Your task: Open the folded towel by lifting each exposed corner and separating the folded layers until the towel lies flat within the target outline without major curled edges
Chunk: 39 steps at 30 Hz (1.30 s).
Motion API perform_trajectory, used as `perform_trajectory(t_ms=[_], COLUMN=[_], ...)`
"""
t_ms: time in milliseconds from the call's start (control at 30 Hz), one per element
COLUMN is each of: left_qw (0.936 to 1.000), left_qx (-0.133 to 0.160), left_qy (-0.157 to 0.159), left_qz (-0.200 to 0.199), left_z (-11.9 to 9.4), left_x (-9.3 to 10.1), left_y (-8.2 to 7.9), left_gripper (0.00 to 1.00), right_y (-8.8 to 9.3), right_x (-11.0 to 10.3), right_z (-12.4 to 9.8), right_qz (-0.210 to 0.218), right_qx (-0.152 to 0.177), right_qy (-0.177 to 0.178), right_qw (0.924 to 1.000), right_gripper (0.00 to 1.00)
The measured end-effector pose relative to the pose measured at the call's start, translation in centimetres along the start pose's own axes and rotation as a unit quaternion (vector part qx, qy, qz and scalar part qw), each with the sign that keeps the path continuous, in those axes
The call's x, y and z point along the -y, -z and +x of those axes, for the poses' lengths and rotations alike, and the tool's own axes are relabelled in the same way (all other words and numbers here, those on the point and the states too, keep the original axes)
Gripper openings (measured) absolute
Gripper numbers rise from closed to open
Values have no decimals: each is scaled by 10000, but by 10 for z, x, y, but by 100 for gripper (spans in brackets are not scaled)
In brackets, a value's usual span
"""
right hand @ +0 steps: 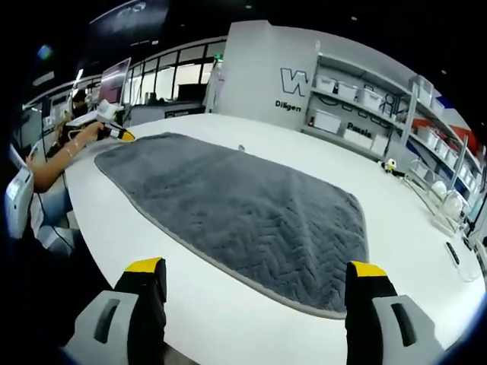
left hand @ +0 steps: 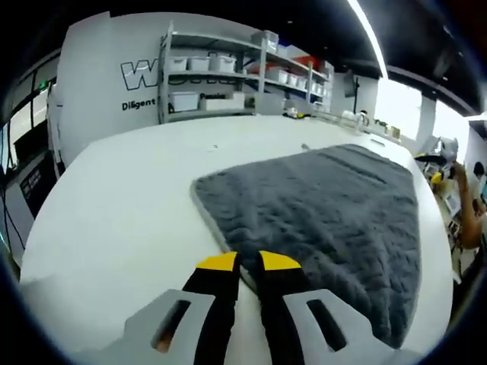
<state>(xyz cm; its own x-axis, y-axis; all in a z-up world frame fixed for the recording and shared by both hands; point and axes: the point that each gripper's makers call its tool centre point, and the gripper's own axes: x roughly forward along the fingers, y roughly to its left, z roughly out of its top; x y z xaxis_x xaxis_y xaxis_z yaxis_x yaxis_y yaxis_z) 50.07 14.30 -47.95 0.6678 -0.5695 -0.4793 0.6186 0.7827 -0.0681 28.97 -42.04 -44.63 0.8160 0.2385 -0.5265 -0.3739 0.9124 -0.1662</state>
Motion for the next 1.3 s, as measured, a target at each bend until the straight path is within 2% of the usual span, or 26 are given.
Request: perform_trajectory(t_ms=[133, 267, 633, 800, 1000, 1100, 1300], left_qw=[9997, 9997, 9985, 9940, 9910, 9865, 9840], left_qx=[-219, -239, -248, -352, -494, -634, -760], left_qy=[68, 14, -224, -392, -566, -749, -863], left_qz=[-4, 14, 426, 959, 1104, 1309, 1358], left_z=[4, 4, 5, 5, 2, -1, -6], left_x=[2, 1, 1, 3, -1, -4, -8], left_y=[9, 9, 8, 8, 9, 10, 13], left_gripper=[11, 8, 1, 0, 0, 0, 0], right_y=[1, 1, -1, -2, -2, -1, 0], right_x=[1, 2, -4, -7, -7, -6, -7], right_z=[-2, -3, -4, -3, -3, -4, -3], right_qz=[26, 24, -21, -38, -41, -44, -53], right_qx=[-8, -28, -19, -29, -36, -51, -66], right_qy=[15, 34, 39, 18, 32, 47, 45], right_qw=[10000, 10000, 10000, 10000, 10000, 10000, 10000], right_gripper=[99, 99, 99, 99, 99, 99, 99])
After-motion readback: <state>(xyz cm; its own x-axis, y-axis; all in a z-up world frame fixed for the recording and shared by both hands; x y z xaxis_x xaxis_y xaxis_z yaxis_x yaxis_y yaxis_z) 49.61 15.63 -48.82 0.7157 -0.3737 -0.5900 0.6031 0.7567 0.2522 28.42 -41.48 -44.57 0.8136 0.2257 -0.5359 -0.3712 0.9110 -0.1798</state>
